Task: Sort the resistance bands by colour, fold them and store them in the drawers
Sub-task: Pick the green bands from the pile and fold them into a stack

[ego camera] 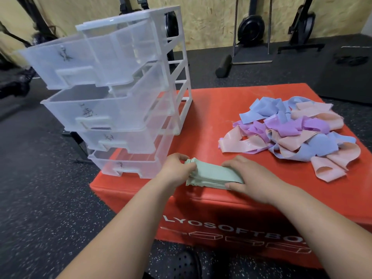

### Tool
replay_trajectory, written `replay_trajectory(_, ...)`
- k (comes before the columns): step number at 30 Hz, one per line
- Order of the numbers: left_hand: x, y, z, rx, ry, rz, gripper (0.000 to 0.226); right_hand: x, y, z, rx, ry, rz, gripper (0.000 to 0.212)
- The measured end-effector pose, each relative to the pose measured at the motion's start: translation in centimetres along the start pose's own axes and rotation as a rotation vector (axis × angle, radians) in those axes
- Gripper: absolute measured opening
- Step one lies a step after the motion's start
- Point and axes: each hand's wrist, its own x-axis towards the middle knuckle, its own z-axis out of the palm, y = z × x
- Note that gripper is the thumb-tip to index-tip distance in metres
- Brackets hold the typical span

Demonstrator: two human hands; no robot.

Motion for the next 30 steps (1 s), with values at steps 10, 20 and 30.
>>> replay_trajectory(10,0.8,-1.4,0.1,0.511,0.019,0.202,0.041,0.5,-0.9,0.9,-0.161,-0.031,0.007,0.064)
replay_trajectory(20,0.3,-2.1,0.1,0.875,-0.010,0.764,0.049,0.4,-1.1,1.9,-0.319,-0.016,0.006,0.069)
replay_trajectory(30,0.8,-2.4,0.2,0.937,-0.137,0.877,0.058,0.0,-1.6,1.4,-0.360,-0.036,0.049,0.066)
